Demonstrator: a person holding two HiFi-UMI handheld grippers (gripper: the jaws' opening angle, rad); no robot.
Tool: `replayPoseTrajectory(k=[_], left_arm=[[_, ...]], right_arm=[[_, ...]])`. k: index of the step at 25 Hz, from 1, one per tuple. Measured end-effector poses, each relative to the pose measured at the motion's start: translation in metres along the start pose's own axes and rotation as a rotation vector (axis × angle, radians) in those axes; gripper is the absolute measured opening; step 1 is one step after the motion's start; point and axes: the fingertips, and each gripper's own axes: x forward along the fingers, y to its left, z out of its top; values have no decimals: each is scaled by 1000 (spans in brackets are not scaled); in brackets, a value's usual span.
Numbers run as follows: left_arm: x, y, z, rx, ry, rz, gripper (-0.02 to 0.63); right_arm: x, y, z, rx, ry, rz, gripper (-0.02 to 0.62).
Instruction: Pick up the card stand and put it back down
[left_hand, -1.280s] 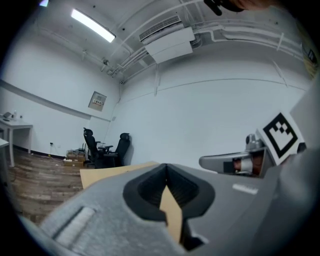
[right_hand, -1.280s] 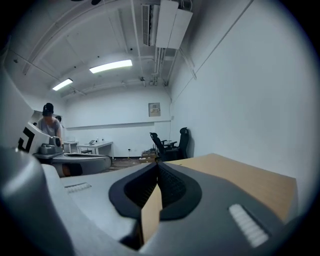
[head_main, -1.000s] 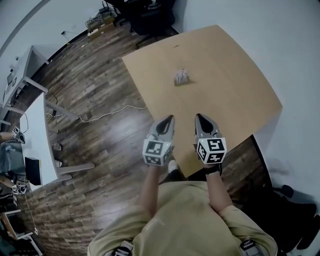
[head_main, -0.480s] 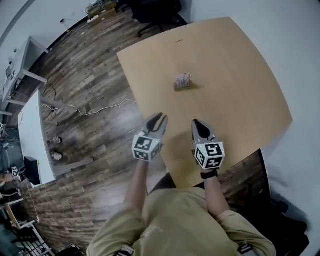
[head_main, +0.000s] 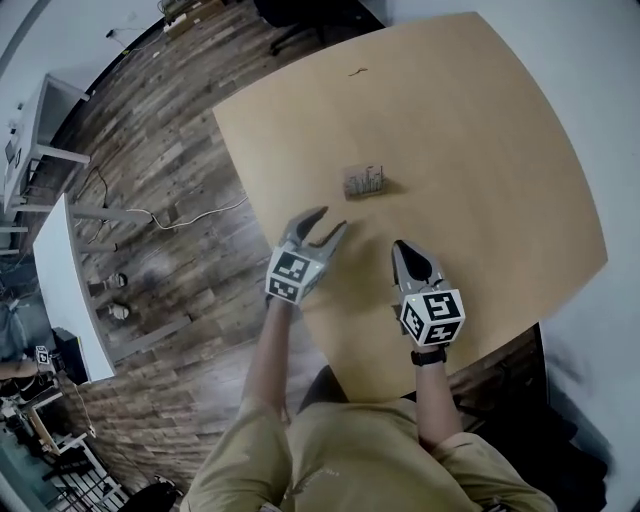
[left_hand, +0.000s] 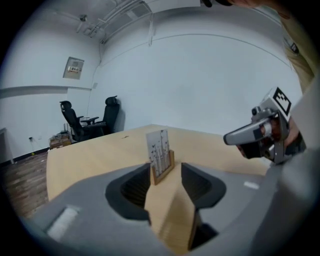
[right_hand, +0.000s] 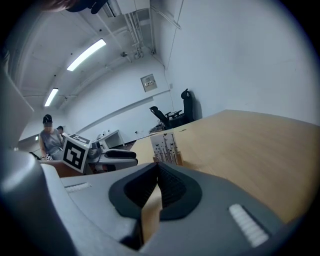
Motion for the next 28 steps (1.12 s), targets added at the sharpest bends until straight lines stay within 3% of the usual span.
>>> replayPoseTrajectory(k=[5,10,16,17,20,21,24,28], left_arm=[[55,19,-9,61,67,-62,284],[95,23,-14,142,110,-159,385],[136,12,-11,231,140,-265,383],[140,9,-12,248,148,-277,374],[147,2,-16,297,174,-295,264],[148,0,-16,307,177,-299,182],[149,-7,-14,330,189,-306,83],[137,-20,-20,308,204,-328,71]], right_arm=[[16,-30,-15,21,24,-13,6],[29,-31,-12,-8,35,18,6],[45,-47,-9,-14,35,30,6],[45,-50,-9,-10,35,27,6],[45,-60,-10,9,35,16,6],[44,-63,-11,16,34,11,6],[39,-70,-10,28,32,-4,6],[29,-67,-12,55,38,-20,6]])
